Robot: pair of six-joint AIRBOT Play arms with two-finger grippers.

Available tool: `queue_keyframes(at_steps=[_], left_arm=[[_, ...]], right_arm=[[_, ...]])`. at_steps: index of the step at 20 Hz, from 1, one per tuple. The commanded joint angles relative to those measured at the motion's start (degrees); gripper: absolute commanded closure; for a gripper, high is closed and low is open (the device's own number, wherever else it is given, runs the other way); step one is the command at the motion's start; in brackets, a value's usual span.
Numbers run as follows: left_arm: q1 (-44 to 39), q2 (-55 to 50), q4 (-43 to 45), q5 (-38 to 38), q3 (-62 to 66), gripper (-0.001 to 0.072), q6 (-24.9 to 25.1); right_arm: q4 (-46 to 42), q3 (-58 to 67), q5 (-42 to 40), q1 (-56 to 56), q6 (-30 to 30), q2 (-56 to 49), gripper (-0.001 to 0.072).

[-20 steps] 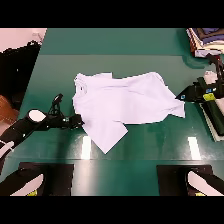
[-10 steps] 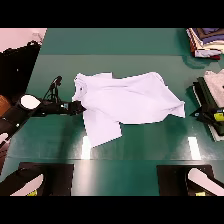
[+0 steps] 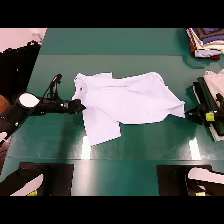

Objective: Fold the shirts.

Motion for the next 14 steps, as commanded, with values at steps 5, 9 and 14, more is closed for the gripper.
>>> queue_keyframes(at_steps=[5, 9, 14], left_arm=[[0.0, 0.0, 0.0, -0.1, 0.1, 0.0676, 0.0], [0.0, 0.1, 0.2, -1.0, 0.3, 0.0677, 0.0], [0.0, 0.1, 7.2, -10.9, 13.2, 0.0677, -1.9]], right_arm=[[0.6, 2.6, -3.0, 5.4, -0.2, -3.4, 0.0407], [0.7, 2.6, -0.6, 6.6, -1.9, -3.4, 0.0695], [1.2, 6.5, 3.2, 6.6, -2.5, 6.5, 0.0696]])
